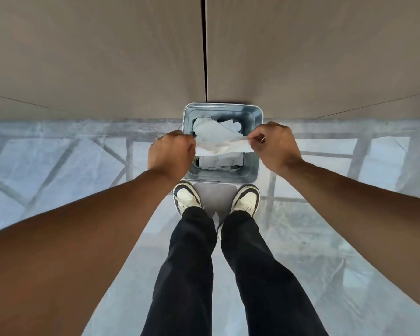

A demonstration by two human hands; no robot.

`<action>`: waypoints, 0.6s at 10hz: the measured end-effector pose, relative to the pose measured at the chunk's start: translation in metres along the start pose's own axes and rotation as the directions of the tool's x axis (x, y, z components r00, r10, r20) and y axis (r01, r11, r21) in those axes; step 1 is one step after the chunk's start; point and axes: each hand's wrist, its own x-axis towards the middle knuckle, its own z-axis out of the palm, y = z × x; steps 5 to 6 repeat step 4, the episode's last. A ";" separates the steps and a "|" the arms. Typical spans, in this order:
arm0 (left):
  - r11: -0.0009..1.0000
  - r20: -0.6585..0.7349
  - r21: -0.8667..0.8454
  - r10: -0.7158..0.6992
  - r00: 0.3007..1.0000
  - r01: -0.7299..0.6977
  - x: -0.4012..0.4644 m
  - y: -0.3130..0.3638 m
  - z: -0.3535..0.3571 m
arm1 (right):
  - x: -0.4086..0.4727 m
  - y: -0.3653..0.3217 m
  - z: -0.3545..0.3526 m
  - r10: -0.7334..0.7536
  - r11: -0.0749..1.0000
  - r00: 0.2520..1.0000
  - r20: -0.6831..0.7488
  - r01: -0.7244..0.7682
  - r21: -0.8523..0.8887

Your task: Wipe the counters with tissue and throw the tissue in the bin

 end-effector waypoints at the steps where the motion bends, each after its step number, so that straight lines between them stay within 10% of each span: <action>1: 1.000 0.033 -0.004 -0.013 0.999 0.013 0.003 -0.006 0.008 | 0.000 0.007 0.004 0.015 0.999 1.000 0.002 -0.015 0.028; 6: 0.999 0.105 0.031 0.012 0.994 -0.015 -0.026 0.007 -0.035 | -0.029 -0.003 -0.027 0.071 0.997 0.994 0.077 -0.073 0.015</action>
